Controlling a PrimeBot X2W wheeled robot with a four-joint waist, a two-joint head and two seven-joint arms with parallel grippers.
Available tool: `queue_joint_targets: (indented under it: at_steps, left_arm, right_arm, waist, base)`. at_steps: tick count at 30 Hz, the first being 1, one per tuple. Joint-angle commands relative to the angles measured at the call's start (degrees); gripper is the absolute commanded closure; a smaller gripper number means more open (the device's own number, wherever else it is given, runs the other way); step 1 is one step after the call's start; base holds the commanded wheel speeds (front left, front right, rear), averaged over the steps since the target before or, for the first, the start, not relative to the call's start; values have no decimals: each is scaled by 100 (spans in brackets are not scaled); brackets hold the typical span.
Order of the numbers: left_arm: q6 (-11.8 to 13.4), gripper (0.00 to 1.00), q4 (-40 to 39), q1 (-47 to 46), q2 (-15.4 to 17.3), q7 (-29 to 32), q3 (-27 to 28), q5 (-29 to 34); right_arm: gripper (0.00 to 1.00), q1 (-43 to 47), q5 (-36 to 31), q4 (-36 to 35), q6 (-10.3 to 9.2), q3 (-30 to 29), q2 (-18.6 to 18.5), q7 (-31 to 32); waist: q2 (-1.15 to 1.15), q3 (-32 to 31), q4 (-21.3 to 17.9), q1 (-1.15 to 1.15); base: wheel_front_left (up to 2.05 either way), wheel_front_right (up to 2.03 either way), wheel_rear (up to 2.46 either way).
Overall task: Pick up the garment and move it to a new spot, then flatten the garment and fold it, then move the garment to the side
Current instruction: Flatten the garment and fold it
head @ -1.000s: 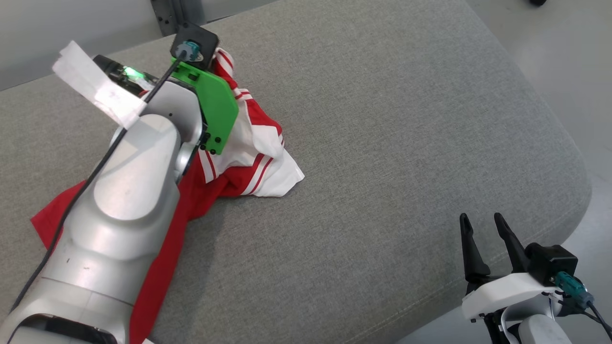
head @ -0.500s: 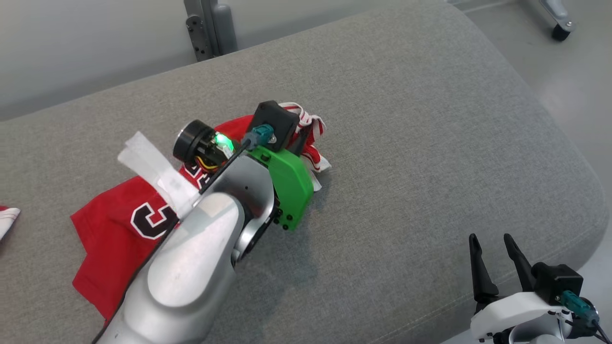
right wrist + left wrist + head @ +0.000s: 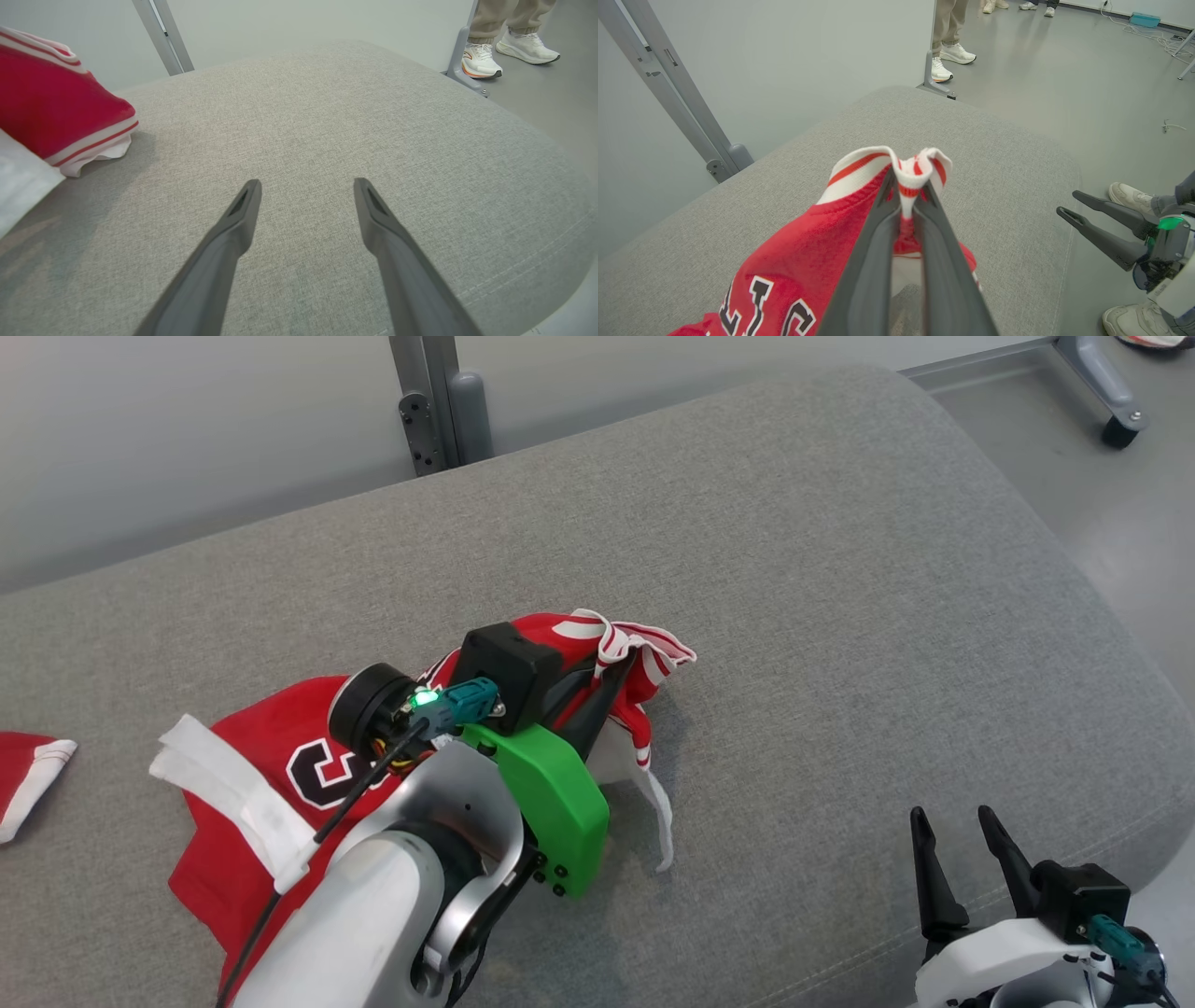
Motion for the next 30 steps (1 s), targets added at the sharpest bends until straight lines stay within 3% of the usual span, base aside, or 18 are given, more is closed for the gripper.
queue_joint_targets:
  at_steps: [1, 7, 13, 21, 27, 28, 29, 30]
  left_arm:
    - [41, 100, -34, 95, 28, 56, 18, -38]
    - [-22, 100, 396, -27, -163, 234, -196, -142]
    - [37, 100, 1648, -462, -501, 70, -370, -62]
    - [324, 100, 3427, -1385, -706, -739, -377, 93]
    - [638, 100, 4455, -1932, -737, -1768, -266, -37]
    - [707, 83, 4568, -1974, -740, -1935, -276, -148]
    - [734, 73, 4656, -2016, -741, -2065, -316, -256]
    - [774, 0, 4740, -2070, -742, -2188, -382, -368]
  right_arm:
    - [0, -1, -8, 4, 0, 36, -4, -20]
    - [0, -184, 119, 46, 0, 167, -5, -20]
    - [0, -395, 288, 102, 0, 319, -4, -20]
    - [0, -577, 618, 180, 0, 504, -2, -19]
    - [0, -620, 769, 209, 0, 519, -2, -20]
    - [0, -625, 779, 217, 0, 520, -2, -20]
    - [0, -632, 783, 230, 0, 531, -2, -20]
    - [0, -654, 784, 240, 0, 543, -1, -20]
  waist:
    - [0, 28, -36, 0]
    - [0, 249, -253, 0]
    - [0, 537, -618, 0]
    - [0, 895, -1122, 0]
    - [0, 1095, -1182, 0]
    - [0, 1105, -1171, 0]
    - [0, 1114, -1158, 0]
    - [0, 1119, -1141, 0]
  base:
    - [0, 0, 0]
    - [0, 0, 0]
    - [0, 0, 0]
    - [0, 0, 0]
    - [0, 0, 0]
    - [0, 0, 0]
    - [0, 0, 0]
    - [0, 0, 0]
